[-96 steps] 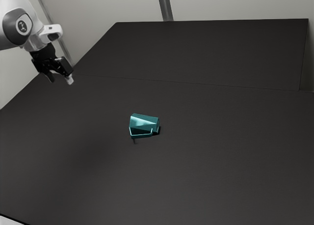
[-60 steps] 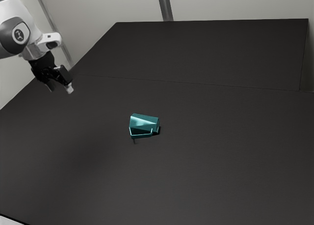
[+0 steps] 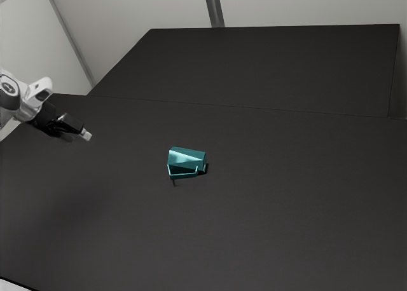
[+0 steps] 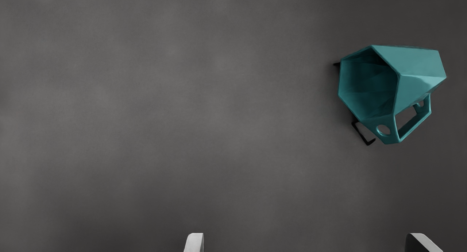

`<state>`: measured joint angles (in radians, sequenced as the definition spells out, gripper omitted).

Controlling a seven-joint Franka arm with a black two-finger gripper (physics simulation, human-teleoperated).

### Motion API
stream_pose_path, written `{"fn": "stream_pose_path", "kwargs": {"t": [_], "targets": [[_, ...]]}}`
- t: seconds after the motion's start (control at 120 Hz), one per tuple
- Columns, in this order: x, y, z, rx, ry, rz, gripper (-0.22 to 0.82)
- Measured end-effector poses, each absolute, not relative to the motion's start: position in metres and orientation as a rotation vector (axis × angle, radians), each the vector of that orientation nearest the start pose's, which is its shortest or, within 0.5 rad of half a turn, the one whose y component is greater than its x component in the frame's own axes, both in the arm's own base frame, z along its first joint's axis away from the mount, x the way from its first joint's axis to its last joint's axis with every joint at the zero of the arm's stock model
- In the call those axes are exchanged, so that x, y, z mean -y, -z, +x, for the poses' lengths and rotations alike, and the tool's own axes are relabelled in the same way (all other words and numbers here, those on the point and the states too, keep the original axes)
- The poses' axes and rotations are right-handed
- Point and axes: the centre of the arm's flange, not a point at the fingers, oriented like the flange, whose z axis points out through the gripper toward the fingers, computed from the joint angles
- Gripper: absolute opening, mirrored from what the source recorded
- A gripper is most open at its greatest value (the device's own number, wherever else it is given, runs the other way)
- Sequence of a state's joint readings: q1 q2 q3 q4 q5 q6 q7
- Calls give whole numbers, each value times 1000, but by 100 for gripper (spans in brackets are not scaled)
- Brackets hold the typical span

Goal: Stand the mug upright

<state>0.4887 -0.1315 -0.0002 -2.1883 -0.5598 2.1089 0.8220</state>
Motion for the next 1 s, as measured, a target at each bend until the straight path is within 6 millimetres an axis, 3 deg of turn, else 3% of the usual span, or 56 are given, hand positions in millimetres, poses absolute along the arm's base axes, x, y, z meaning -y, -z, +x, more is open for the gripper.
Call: {"fn": "stream_pose_path", "kwargs": {"t": [0.217,0.433,0.575,0.742,1.0], "targets": [[-228,-417,479,-358,958,-3407,60],[-233,-362,481,-604,1092,-3353,60],[-231,-350,483,-785,1145,-3278,60],[-214,-337,482,-948,1184,-3205,60],[-210,-318,471,-1052,1202,-3124,60]]}}
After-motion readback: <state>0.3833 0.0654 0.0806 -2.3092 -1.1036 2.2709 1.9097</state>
